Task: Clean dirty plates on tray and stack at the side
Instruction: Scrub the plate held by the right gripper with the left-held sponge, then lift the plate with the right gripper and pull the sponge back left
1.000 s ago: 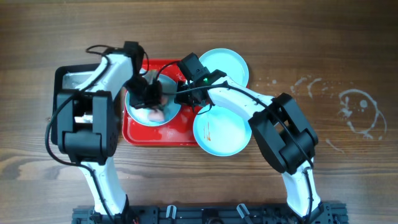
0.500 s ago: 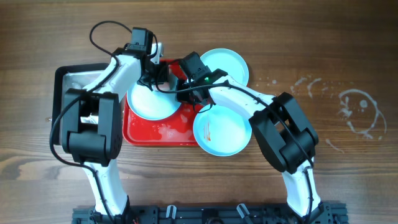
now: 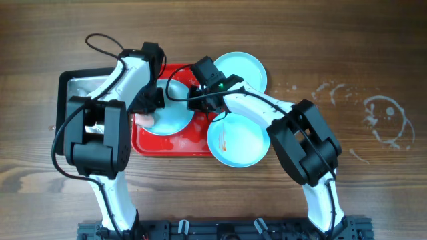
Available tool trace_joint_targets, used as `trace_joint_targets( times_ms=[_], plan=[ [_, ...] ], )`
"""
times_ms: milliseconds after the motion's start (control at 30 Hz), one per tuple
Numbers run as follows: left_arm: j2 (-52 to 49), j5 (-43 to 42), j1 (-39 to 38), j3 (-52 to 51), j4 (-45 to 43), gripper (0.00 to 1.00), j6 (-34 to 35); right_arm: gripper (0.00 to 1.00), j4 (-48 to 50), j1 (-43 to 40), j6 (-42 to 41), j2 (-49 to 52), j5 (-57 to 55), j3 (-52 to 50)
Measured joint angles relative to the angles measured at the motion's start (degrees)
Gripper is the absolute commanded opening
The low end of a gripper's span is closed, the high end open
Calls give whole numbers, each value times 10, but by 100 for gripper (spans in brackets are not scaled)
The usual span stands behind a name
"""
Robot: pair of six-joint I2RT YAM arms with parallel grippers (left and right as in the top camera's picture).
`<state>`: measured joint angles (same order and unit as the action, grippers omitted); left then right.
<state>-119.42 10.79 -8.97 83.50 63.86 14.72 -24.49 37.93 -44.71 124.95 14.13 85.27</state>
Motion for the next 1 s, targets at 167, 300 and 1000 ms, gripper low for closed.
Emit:
trace_joint_targets(
  times_ms=[167, 300, 1000],
  plan=[
    [0, -122, 17, -1, -9, 4, -43, 4, 0, 0, 0, 0, 0, 0],
    [0, -269, 19, -5, -90, 4, -75, 4, -1, 0, 0, 0, 0, 0],
    [2, 23, -4, 3, -106, 4, 84, 4, 1, 0, -3, 0, 0, 0]
  ],
)
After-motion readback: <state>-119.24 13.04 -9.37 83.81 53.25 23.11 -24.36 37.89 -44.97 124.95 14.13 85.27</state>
